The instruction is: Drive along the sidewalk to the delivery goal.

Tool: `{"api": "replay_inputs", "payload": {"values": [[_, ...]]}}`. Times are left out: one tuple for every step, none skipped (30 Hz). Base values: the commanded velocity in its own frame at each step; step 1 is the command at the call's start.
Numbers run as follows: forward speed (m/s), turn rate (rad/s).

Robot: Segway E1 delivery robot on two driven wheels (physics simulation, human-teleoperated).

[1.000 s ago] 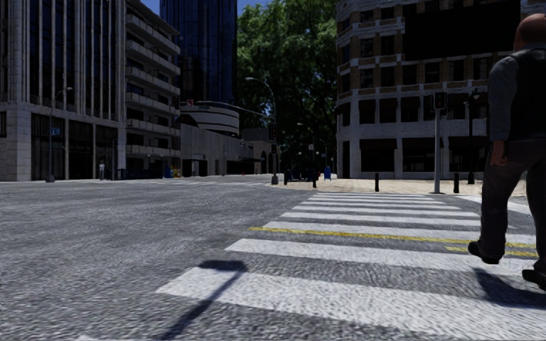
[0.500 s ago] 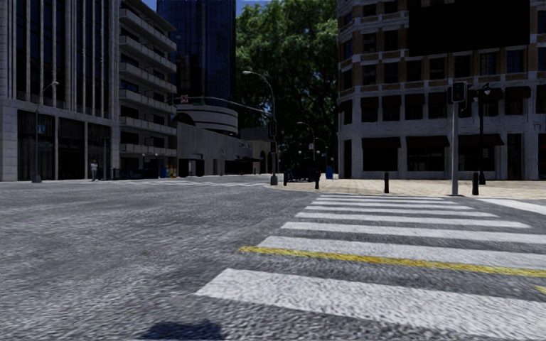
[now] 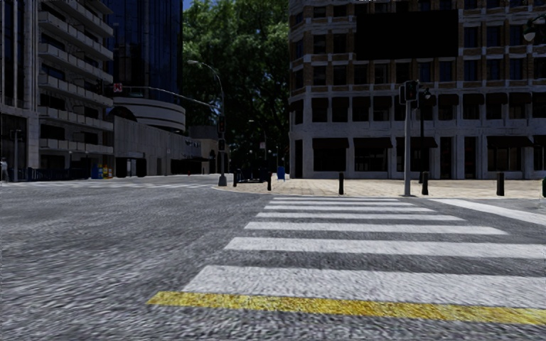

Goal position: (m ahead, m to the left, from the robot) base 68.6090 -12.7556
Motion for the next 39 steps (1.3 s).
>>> {"api": "replay_inputs", "payload": {"values": [[2.0, -0.77], [2.0, -0.73], [2.0, -0.73], [2.0, -0.23], [2.0, 0.0], [2.0, 0.0], [2.0, 0.0], [2.0, 0.0], [1.97, 0.0], [1.96, 0.0], [1.96, 0.0], [1.96, 0.0], [1.95, 0.0], [1.95, 0.0], [1.95, 0.0], [1.95, 0.0], [1.95, 0.0], [1.95, 0.0], [1.95, 0.0], [1.95, 0.0], [1.95, 0.45], [1.95, 0.58], [1.95, 0.58], [1.95, 0.67], [1.95, 0.69], [1.95, 0.69], [1.95, 0.65], [1.95, 0.08], [1.95, 0.0], [1.95, 0.0], [1.95, 0.0], [1.95, 0.0], [1.95, 0.0], [1.95, 0.0], [1.95, 0.0], [1.95, 0.0], [1.95, 0.0], [1.95, 0.0], [1.95, 0.0]]}}
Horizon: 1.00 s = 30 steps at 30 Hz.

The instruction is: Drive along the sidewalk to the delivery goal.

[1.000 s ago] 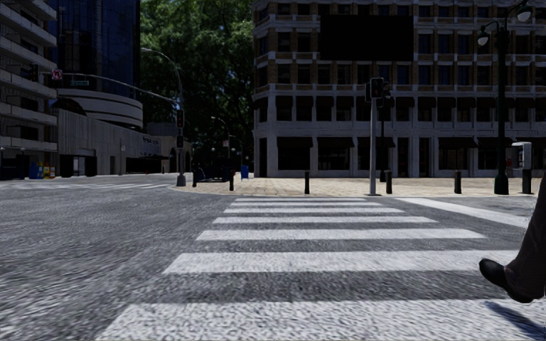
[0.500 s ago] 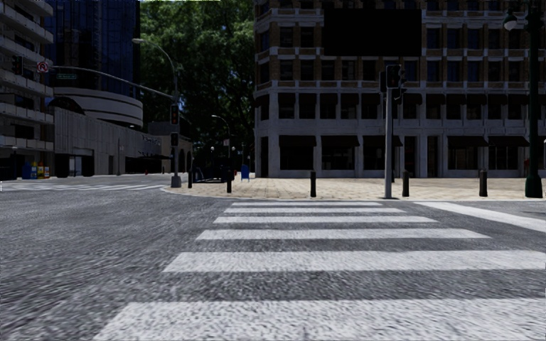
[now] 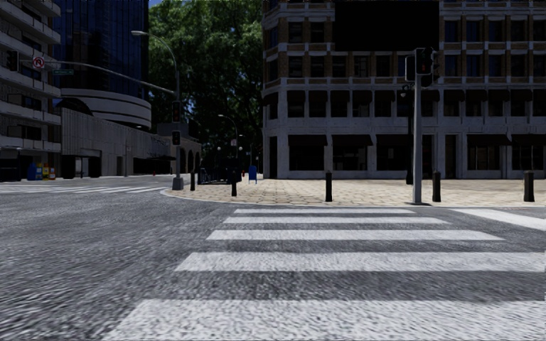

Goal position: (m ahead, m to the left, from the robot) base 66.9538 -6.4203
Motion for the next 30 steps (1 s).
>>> {"api": "replay_inputs", "payload": {"values": [[1.95, 0.0], [1.95, 0.0], [1.96, 0.0], [1.96, 0.0], [1.96, 0.0], [1.96, 0.0], [1.96, -0.05], [1.96, -0.17], [1.96, -0.17], [1.96, -0.2], [1.95, 0.0], [1.95, 0.0], [1.95, 0.0], [1.95, 0.0], [2.0, 0.0], [2.0, 0.0], [2.0, 0.0], [2.0, 0.0], [2.0, 0.0], [2.0, 0.0], [2.0, 0.0], [2.0, 0.0], [2.0, 0.0], [2.0, 0.0], [2.0, 0.0], [2.0, 0.0], [2.0, 0.0], [2.0, 0.0], [2.0, 0.0], [2.0, 0.0]]}}
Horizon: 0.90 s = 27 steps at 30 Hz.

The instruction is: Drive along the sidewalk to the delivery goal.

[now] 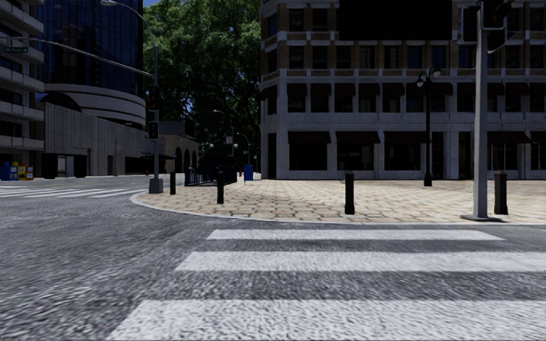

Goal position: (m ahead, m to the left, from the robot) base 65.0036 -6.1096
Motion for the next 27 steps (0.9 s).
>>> {"api": "replay_inputs", "payload": {"values": [[2.0, 0.0], [2.0, 0.0], [2.0, 0.0], [2.0, 0.0], [2.0, 0.0], [2.0, 0.0], [2.0, 0.0], [2.0, 0.0], [2.0, 0.0], [2.0, 0.0], [2.0, 0.0], [2.0, 0.0], [2.0, 0.0], [2.0, 0.0], [2.0, 0.0], [2.0, 0.0], [2.0, 0.0], [2.0, 0.0], [2.0, 0.0], [2.0, 0.0], [2.0, 0.0], [2.0, 0.0], [2.0, 0.0], [2.0, 0.0], [2.0, 0.0], [2.0, 0.0], [2.0, 0.0]]}}
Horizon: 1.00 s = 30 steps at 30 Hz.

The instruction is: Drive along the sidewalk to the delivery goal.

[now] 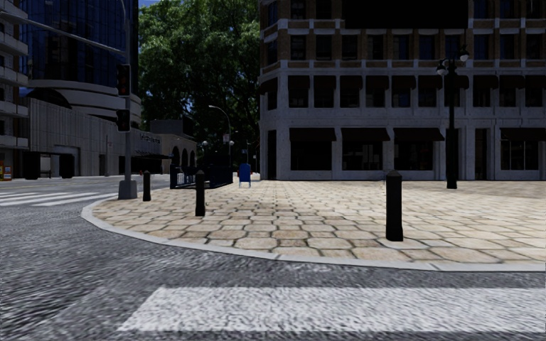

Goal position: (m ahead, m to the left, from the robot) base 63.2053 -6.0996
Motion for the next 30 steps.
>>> {"api": "replay_inputs", "payload": {"values": [[2.0, 0.0], [2.0, 0.0], [2.0, 0.0], [2.0, 0.0], [2.0, 0.0], [2.0, 0.0], [2.0, 0.0], [2.0, 0.0], [2.0, 0.0], [2.0, 0.0], [2.0, 0.0], [2.0, 0.0], [2.0, 0.0], [2.0, 0.0], [2.0, 0.0], [2.0, 0.0], [2.0, 0.0], [2.0, 0.0], [2.0, 0.0], [2.0, 0.0], [2.0, 0.0], [2.0, 0.0], [2.0, 0.0], [2.0, 0.0], [2.0, 0.0], [2.0, 0.0], [2.0, 0.0], [2.0, 0.0], [2.0, 0.0], [2.0, 0.0]]}}
